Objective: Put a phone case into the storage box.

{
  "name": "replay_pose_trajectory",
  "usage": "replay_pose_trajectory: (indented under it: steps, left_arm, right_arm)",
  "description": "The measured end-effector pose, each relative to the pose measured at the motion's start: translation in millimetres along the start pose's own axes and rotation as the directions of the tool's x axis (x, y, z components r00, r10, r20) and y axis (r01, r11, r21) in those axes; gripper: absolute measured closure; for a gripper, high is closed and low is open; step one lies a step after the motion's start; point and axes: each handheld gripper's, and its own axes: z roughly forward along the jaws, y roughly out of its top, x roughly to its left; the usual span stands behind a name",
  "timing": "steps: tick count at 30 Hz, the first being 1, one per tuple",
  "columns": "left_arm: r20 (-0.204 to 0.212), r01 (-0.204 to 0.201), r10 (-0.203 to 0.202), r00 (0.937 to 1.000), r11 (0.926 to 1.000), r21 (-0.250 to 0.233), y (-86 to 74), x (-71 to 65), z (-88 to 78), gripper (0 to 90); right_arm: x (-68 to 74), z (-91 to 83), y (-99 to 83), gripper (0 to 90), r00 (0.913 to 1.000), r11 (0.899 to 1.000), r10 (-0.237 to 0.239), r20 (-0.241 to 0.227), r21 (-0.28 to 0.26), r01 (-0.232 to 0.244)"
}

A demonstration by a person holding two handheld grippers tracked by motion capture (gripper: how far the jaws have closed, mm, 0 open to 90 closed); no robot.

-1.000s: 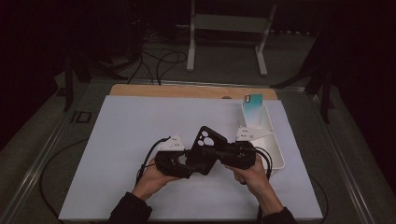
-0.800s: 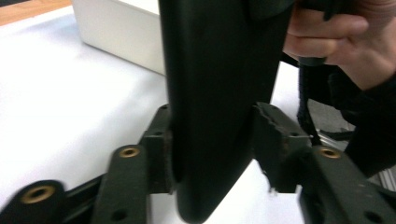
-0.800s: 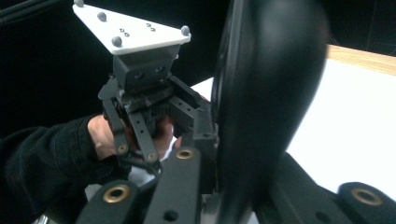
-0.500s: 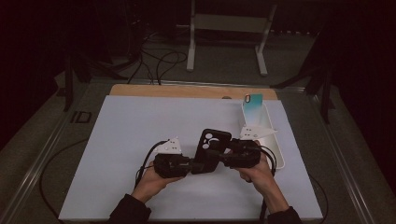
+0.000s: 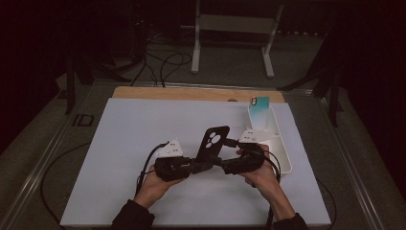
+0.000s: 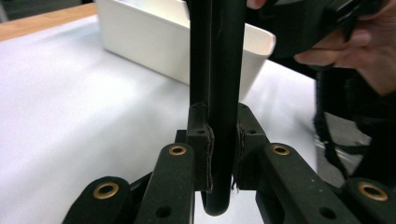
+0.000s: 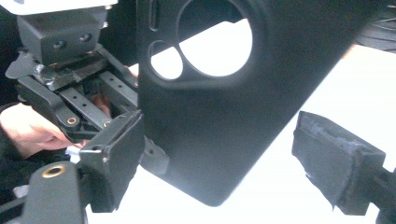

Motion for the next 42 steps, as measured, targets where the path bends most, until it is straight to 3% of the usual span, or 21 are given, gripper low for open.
replay_pose_trajectory:
  steps: [4, 9, 16, 18, 22, 29, 37, 42]
  left_arm:
    - [-0.04, 0.003, -0.002, 0.9992, 0.9999, 0.016, -1.1, -0.2, 1.9, 80.7]
    - [-0.054, 0.002, 0.0, 0.9985, 0.9994, 0.036, -1.9, -1.4, 6.6, 80.6]
    - [-0.061, -0.005, 0.008, 0.9981, 0.9989, 0.046, -2.3, -3.1, 8.8, 80.6]
    - [-0.066, -0.012, 0.016, 0.9977, 0.9984, 0.055, -2.7, -3.6, 9.6, 80.6]
    - [-0.074, -0.016, 0.022, 0.997, 0.9971, 0.075, -4.0, -4.3, 13.2, 80.7]
    - [-0.064, -0.013, 0.018, 0.9978, 0.9968, 0.079, -4.7, -7.4, 18.3, 80.7]
    - [-0.059, -0.003, 0.008, 0.9982, 0.9968, 0.08, -4.7, -6.6, 19.0, 80.7]
    - [-0.072, -0.008, 0.014, 0.9973, 0.9966, 0.082, -4.5, -6.5, 18.0, 80.2]
  right_arm:
    - [-1.6, -4.5, 2.8, 15.6, 0.999, 0.999, 0.033, 0.031, -0.025, -0.033]
    - [-0.2, -6.8, 9.7, 15.0, 0.9944, 0.996, 0.072, 0.077, -0.057, -0.068]
    - [-2.4, -1.6, 16.7, 14.3, 0.982, 0.983, 0.17, 0.083, -0.084, -0.163]
    - [-4.2, -0.2, 17.0, 14.4, 0.9761, 0.975, 0.209, 0.06, -0.096, -0.203]
    - [-4.0, 2.9, 18.6, 13.4, 0.9696, 0.966, 0.239, 0.055, -0.111, -0.231]
    - [0.1, 9.0, 23.6, 11.7, 0.9629, 0.959, 0.262, 0.064, -0.132, -0.252]
    - [2.6, 14.0, 25.1, 11.7, 0.9623, 0.959, 0.259, 0.082, -0.139, -0.247]
    - [6.7, 13.3, 26.4, 13.3, 0.966, 0.965, 0.238, 0.101, -0.14, -0.223]
